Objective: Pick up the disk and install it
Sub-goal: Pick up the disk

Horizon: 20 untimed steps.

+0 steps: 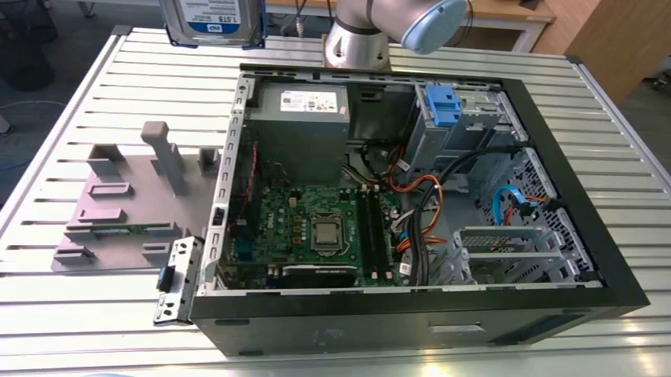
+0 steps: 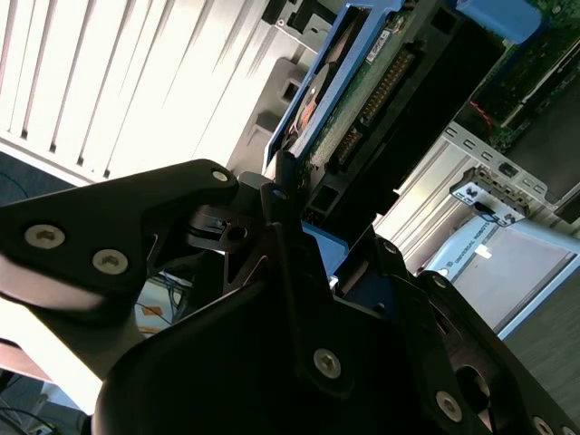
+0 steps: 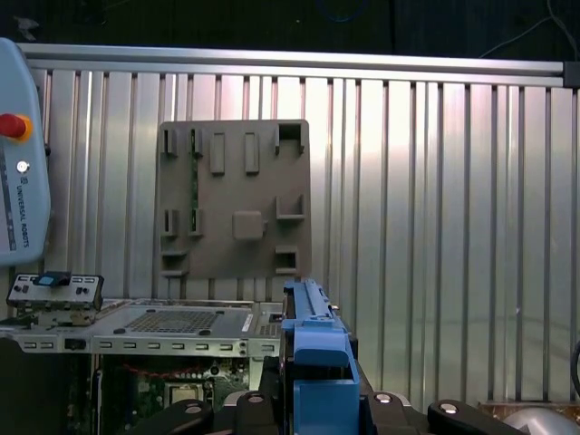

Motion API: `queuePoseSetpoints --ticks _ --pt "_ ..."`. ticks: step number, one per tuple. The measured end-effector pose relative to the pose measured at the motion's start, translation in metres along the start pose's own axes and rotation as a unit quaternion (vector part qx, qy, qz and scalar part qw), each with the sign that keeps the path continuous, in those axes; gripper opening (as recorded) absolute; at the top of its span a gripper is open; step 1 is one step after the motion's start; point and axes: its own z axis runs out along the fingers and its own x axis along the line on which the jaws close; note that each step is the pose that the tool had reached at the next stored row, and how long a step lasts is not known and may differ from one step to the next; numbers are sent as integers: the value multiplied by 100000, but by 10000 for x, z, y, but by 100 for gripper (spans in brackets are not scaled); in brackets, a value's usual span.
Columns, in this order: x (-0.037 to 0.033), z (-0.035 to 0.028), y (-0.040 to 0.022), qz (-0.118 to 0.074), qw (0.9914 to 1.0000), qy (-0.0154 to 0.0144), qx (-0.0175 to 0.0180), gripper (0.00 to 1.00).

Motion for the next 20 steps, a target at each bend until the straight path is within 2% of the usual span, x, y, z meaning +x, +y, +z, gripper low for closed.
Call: queuePoseSetpoints --ticks 20 --pt "1 0 -48 2 100000 -2 1 36"
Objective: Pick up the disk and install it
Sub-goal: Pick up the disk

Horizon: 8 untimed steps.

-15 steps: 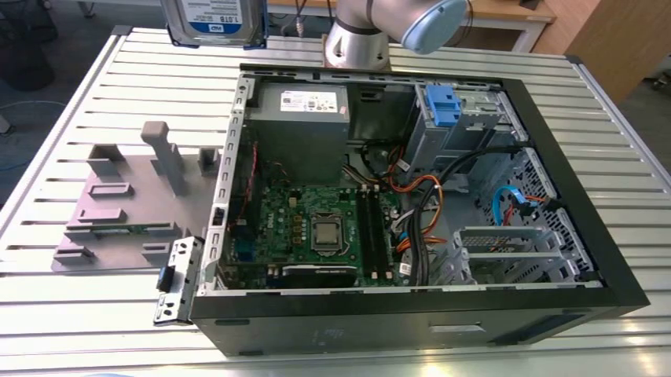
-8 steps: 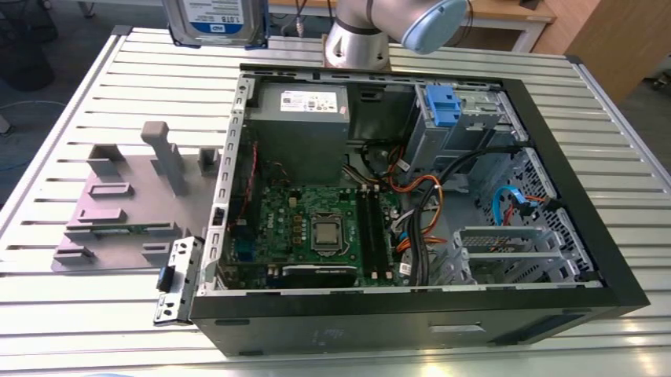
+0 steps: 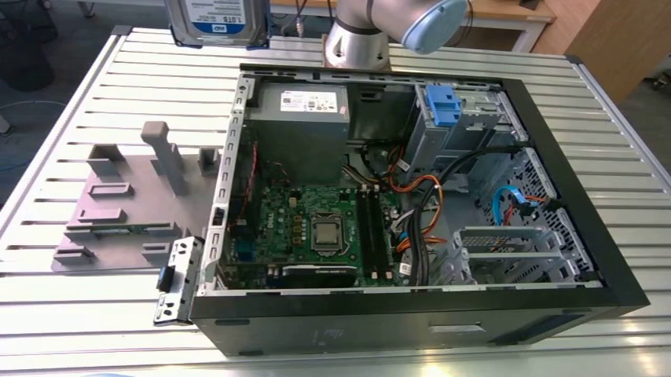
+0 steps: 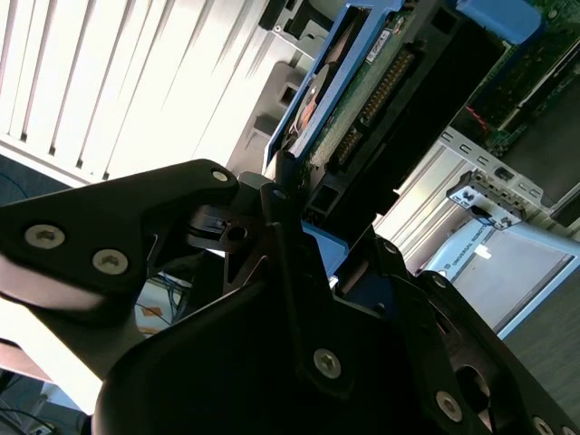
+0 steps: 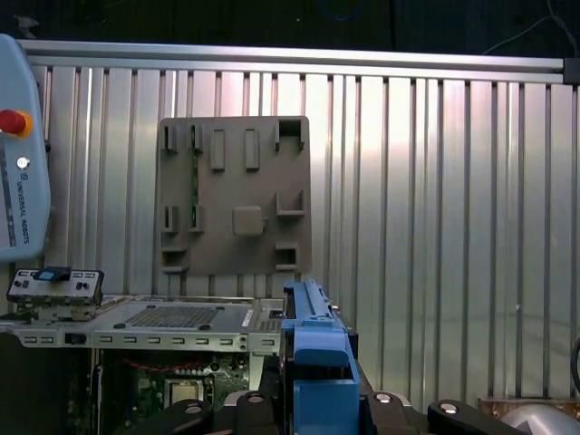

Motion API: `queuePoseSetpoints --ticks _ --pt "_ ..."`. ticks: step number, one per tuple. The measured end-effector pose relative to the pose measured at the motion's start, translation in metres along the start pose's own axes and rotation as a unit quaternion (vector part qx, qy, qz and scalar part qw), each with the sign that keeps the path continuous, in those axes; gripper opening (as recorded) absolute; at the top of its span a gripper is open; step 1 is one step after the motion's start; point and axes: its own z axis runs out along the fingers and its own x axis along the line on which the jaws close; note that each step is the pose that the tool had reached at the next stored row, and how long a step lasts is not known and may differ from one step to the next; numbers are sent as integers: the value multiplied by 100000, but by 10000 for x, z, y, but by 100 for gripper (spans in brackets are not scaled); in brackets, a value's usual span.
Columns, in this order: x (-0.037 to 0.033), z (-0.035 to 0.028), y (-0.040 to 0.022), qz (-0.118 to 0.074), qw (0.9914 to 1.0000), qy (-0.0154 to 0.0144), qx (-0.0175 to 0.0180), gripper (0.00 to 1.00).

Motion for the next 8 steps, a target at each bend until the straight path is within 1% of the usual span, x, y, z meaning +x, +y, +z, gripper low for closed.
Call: queuePoseSetpoints --ticks 8 --pt "0 0 -18 -3 100000 2 -3 36"
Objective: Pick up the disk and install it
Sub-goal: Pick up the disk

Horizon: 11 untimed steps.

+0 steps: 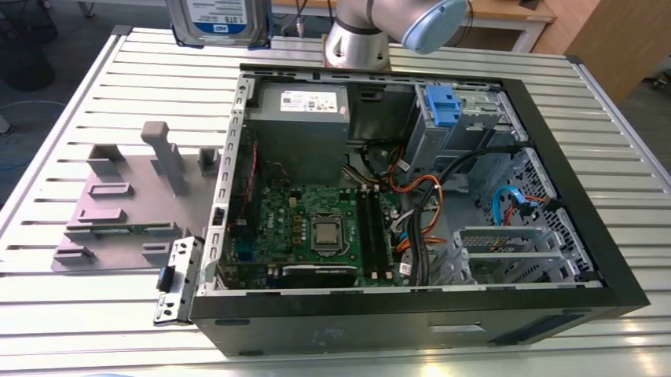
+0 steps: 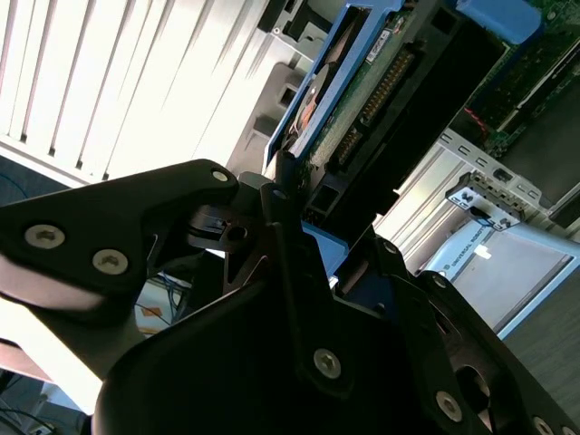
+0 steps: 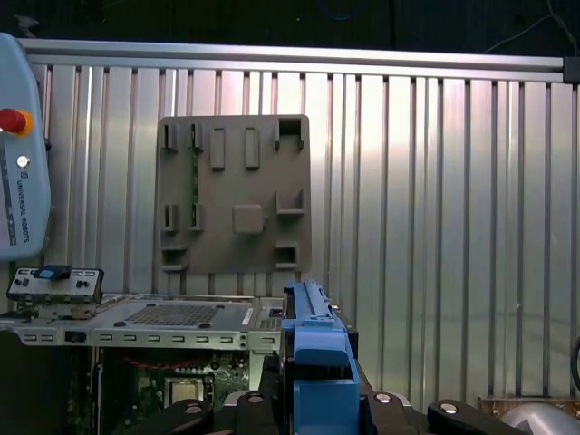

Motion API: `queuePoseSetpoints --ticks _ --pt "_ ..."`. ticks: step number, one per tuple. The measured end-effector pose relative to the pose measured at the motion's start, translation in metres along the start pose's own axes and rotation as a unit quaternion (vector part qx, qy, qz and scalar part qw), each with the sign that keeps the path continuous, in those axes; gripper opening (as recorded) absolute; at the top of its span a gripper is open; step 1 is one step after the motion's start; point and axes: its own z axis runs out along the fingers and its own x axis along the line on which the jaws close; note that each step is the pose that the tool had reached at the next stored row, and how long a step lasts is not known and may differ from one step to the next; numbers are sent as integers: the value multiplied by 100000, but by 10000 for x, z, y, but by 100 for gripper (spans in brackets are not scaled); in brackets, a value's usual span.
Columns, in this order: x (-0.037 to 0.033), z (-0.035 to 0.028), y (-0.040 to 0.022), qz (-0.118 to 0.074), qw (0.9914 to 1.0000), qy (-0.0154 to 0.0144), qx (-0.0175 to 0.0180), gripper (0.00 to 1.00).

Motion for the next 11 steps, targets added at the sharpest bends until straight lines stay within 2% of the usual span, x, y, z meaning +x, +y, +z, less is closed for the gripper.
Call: queuePoseSetpoints --ticks 11 --pt "0 0 -25 -1 100000 0 0 36"
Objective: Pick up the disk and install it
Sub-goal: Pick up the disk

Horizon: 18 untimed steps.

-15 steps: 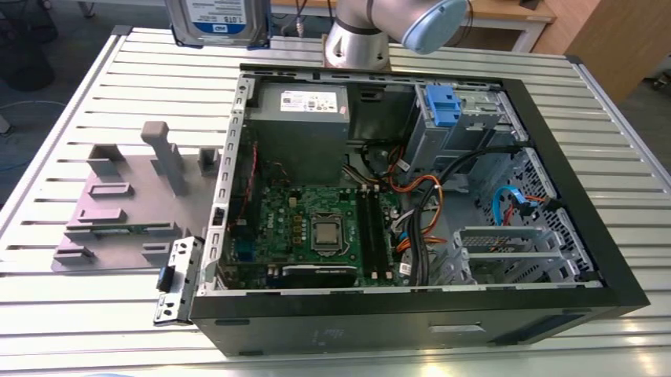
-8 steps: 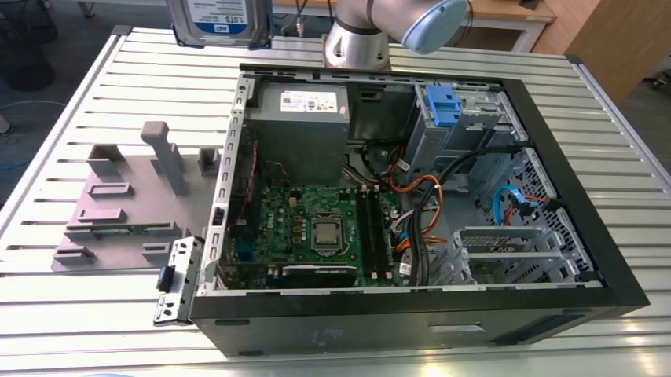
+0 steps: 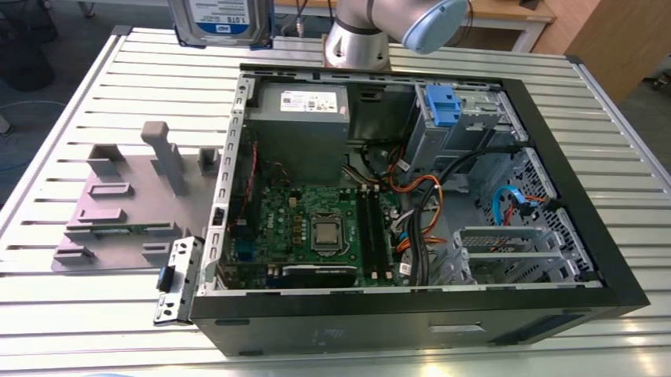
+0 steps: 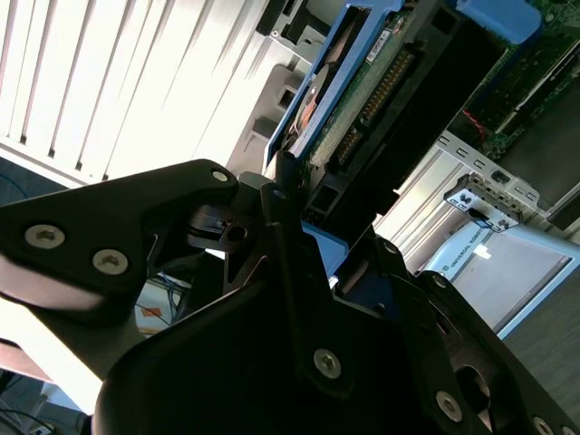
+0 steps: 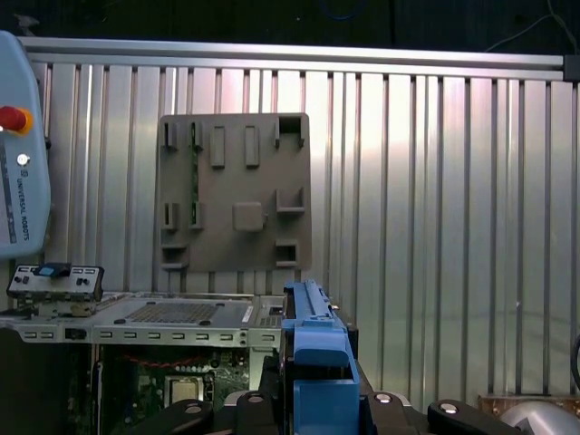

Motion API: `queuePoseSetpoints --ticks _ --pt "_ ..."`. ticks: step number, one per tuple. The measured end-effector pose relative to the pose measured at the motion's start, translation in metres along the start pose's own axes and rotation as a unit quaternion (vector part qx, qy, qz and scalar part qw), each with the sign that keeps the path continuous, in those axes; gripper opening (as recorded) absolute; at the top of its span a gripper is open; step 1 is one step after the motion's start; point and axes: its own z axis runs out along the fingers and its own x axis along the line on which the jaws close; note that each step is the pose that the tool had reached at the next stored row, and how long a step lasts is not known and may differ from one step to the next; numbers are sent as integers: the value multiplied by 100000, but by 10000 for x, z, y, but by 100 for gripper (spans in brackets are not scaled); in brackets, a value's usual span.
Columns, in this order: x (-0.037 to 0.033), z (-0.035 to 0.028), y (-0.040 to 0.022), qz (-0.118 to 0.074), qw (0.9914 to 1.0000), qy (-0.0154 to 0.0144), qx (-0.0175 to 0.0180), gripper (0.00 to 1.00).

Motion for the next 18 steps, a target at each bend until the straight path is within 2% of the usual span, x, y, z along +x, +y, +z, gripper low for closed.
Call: queuePoseSetpoints --ticks 18 --pt "0 0 -49 1 100000 -1 -1 36"
